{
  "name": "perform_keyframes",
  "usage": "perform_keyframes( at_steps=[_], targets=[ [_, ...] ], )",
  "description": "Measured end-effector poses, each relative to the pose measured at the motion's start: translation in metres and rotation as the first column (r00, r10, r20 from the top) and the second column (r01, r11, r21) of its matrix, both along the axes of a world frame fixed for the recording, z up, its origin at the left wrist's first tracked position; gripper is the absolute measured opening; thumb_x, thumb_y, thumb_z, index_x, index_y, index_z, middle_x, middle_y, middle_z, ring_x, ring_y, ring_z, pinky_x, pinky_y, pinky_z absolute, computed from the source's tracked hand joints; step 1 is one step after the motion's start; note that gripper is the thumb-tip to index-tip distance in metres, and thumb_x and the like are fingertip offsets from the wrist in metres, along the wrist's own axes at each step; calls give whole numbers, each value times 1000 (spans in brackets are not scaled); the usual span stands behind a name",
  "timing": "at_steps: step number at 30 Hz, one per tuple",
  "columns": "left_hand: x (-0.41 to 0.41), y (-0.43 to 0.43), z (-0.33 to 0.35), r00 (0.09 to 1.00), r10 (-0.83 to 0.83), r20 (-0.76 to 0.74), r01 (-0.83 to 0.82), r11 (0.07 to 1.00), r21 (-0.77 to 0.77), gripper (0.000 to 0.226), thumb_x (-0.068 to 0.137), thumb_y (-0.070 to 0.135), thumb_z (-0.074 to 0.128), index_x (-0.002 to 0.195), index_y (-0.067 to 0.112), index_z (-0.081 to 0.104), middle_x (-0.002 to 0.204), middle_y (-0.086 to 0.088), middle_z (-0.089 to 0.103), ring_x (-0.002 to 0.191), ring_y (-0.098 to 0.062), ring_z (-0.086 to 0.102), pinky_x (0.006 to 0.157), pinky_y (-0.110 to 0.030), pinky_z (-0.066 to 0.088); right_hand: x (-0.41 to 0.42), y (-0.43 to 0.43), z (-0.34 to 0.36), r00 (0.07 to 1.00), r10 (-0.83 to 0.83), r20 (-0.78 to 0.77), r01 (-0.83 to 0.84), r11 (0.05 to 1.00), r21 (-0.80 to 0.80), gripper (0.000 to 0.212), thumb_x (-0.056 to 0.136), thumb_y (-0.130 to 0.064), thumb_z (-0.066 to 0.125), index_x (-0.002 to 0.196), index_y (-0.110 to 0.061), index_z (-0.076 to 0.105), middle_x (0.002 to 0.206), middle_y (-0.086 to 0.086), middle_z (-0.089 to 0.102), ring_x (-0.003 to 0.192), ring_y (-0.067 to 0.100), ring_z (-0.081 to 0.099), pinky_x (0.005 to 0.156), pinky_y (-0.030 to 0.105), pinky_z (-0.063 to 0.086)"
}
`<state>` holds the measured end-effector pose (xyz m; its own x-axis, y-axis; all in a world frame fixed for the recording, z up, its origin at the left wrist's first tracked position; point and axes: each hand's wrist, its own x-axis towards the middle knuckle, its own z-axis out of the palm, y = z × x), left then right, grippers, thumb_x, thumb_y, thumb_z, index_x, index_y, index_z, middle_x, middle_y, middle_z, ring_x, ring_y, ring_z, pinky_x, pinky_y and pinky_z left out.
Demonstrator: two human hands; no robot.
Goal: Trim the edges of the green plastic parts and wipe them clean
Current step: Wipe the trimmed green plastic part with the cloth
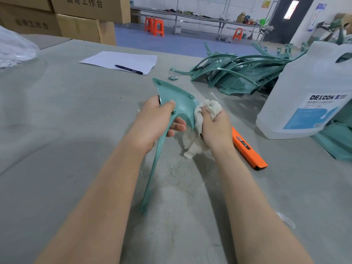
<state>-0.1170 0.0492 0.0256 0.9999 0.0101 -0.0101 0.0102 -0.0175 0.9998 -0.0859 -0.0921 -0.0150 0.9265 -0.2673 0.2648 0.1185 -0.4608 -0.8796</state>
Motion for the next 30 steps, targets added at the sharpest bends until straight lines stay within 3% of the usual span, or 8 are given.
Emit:
perform_keyframes(
  at_steps=[3,5,9,14,17,22,26,30],
  targets=[
    [3,6,-1,998,62,-10,-63,997,-55,19,100,15,37,90,18,52,48,2,64,40,-6,58,36,-11,35,-6,0,5,951,304,46,-308,944,116,25,100,-16,47,76,-11,52,60,1,54,62,13,50,61,28,41],
    [5,10,-2,996,82,-27,-84,992,-98,19,99,13,38,89,17,53,49,1,64,39,-6,57,36,-11,35,-9,-1,7,929,363,65,-369,920,135,26,99,-11,46,73,-12,54,51,-1,53,57,10,49,60,27,40],
    [6,8,-3,999,32,-43,-36,995,-96,19,100,14,38,91,12,55,51,-2,65,39,-7,56,36,-13,37,-6,2,9,991,120,58,-123,991,49,22,98,-15,47,76,-14,50,52,-11,51,55,7,46,57,26,39],
    [2,0,-3,998,-50,-40,48,998,-48,18,101,15,39,92,12,55,53,-3,66,42,-8,58,38,-16,40,-2,-3,5,995,-78,-55,73,993,-89,31,98,-25,45,69,-14,45,61,-1,46,57,16,42,54,29,31],
    [0,-2,-1,996,-92,-11,92,995,-30,18,102,17,38,99,12,55,54,-3,66,43,-9,59,38,-16,40,-3,-10,13,977,-112,-179,155,957,245,32,98,-39,48,74,-19,54,71,-1,57,63,13,51,58,26,39],
    [-1,5,3,997,-78,14,79,995,-57,17,101,17,40,95,14,55,55,-3,67,42,-9,57,37,-14,37,-3,-29,22,974,30,-222,165,576,801,31,97,-43,55,107,-14,63,111,7,71,98,21,69,92,38,55],
    [-3,4,3,993,-121,16,121,993,-14,19,101,17,39,93,15,56,55,-3,66,42,-9,57,37,-14,37,-9,-28,26,954,241,-180,20,546,837,37,96,-29,60,125,-7,59,110,11,71,102,22,69,96,40,53],
    [-6,4,5,978,-207,34,205,977,55,21,102,19,39,91,14,56,55,-2,66,42,-9,56,37,-14,36,-11,-21,25,962,230,-147,-7,559,829,3,94,-6,60,94,-6,63,72,6,72,61,15,70,61,31,61]
  ],
)
